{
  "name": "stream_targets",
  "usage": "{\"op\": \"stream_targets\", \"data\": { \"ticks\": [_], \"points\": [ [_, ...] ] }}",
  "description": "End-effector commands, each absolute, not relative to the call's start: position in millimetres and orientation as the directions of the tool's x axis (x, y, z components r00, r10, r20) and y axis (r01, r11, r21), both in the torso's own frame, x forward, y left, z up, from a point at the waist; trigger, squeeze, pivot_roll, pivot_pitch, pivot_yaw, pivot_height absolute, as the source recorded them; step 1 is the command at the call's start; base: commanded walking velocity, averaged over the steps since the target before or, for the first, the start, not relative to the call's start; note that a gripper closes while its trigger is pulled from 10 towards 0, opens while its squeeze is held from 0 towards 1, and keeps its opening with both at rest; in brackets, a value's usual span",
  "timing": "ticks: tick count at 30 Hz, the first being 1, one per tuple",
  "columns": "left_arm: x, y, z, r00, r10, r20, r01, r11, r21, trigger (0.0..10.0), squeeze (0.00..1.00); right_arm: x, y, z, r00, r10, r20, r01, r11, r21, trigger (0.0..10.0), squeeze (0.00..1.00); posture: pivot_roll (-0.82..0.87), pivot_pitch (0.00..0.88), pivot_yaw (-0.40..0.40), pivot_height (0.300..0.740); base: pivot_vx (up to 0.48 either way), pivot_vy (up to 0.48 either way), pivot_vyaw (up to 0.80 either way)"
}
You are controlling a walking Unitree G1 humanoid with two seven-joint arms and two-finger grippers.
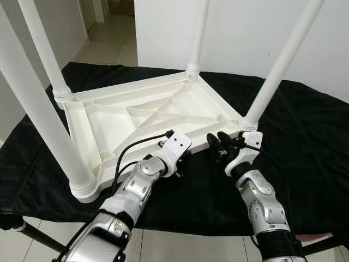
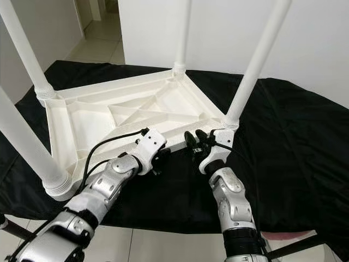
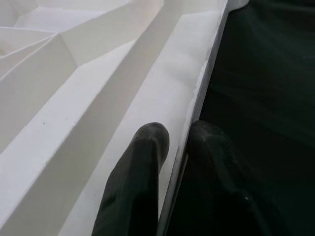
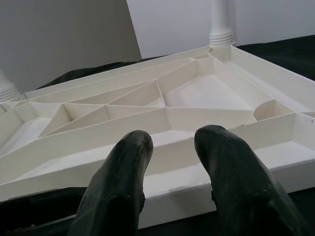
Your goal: Building children table
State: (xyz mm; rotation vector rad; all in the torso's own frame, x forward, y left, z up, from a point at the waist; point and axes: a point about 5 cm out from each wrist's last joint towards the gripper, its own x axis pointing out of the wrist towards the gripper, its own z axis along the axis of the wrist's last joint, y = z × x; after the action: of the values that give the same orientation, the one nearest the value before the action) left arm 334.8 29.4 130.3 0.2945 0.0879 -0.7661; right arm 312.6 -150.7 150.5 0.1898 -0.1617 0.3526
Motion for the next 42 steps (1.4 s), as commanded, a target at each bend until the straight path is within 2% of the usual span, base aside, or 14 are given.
{"op": "stream_targets", "data": {
  "ticks": [1,2,3,4,8,9,10,17,28,30,31,32,33,42],
  "points": [
    [328,21,136,0.612,-0.773,-0.168,0.788,0.579,0.208,10.0,0.05,312,-152,148,0.931,0.315,0.184,-0.344,0.926,0.158,10.0,0.0,0.04,0.036,-0.016,0.74,0.0,0.0,0.0],
    [329,25,135,0.627,-0.758,-0.18,0.778,0.596,0.2,10.0,0.83,312,-152,147,0.931,0.314,0.184,-0.344,0.925,0.159,10.0,0.0,0.05,0.042,-0.015,0.74,0.0,0.0,0.0],
    [329,25,135,0.627,-0.758,-0.18,0.778,0.596,0.2,10.0,0.83,312,-152,147,0.931,0.314,0.184,-0.344,0.925,0.159,10.0,0.0,0.05,0.042,-0.015,0.74,0.0,0.0,0.0],
    [329,27,135,0.626,-0.759,-0.178,0.779,0.598,0.19,10.0,1.0,312,-152,147,0.932,0.314,0.183,-0.344,0.925,0.161,10.0,0.0,0.05,0.044,-0.015,0.74,0.0,0.0,0.0],
    [333,33,135,0.665,-0.72,-0.198,0.746,0.63,0.215,10.0,1.0,312,-150,146,0.931,0.316,0.183,-0.346,0.924,0.165,10.0,0.0,0.06,0.047,-0.016,0.74,0.0,0.0,0.0],
    [332,36,134,0.669,-0.713,-0.21,0.742,0.628,0.235,10.0,0.14,312,-150,146,0.931,0.316,0.183,-0.346,0.924,0.165,10.0,0.0,0.05,0.047,-0.015,0.74,0.0,0.0,0.0],
    [332,38,135,0.667,-0.713,-0.217,0.744,0.62,0.25,10.0,0.0,312,-150,146,0.931,0.316,0.183,-0.346,0.924,0.165,10.0,0.0,0.05,0.047,-0.015,0.74,0.0,0.0,0.0],
    [324,57,133,0.655,-0.707,-0.265,0.752,0.58,0.313,10.0,0.0,311,-152,146,0.933,0.311,0.18,-0.34,0.926,0.163,10.0,0.0,0.06,0.056,-0.017,0.74,0.0,0.0,0.0],
    [319,97,133,0.689,-0.637,-0.345,0.724,0.607,0.327,10.0,0.0,313,-150,145,0.931,0.318,0.179,-0.347,0.923,0.165,10.0,0.0,0.08,0.058,-0.028,0.74,0.0,0.0,0.0],
    [320,101,134,0.704,-0.619,-0.348,0.71,0.615,0.342,6.9,0.0,313,-150,146,0.93,0.322,0.178,-0.351,0.922,0.165,10.0,0.0,0.08,0.059,-0.03,0.74,0.0,0.0,0.0],
    [320,101,134,0.704,-0.619,-0.348,0.71,0.615,0.342,6.9,0.0,313,-150,146,0.93,0.322,0.178,-0.351,0.922,0.165,10.0,0.0,0.08,0.059,-0.03,0.74,0.0,0.0,0.0],
    [322,101,135,0.717,-0.608,-0.341,0.697,0.628,0.346,1.4,0.0,314,-149,146,0.929,0.324,0.178,-0.353,0.921,0.164,10.0,0.0,0.08,0.059,-0.032,0.74,0.0,0.0,0.0],
    [325,101,137,0.729,-0.599,-0.331,0.685,0.641,0.346,0.0,0.0,314,-149,146,0.929,0.325,0.179,-0.354,0.921,0.164,10.0,0.0,0.08,0.058,-0.033,0.74,0.0,0.0,0.0],
    [333,92,146,0.753,-0.59,-0.291,0.656,0.645,0.391,0.0,0.0,314,-150,147,0.929,0.323,0.179,-0.351,0.922,0.161,10.0,0.0,0.07,0.055,-0.034,0.74,0.0,0.0,0.0]
  ]
}}
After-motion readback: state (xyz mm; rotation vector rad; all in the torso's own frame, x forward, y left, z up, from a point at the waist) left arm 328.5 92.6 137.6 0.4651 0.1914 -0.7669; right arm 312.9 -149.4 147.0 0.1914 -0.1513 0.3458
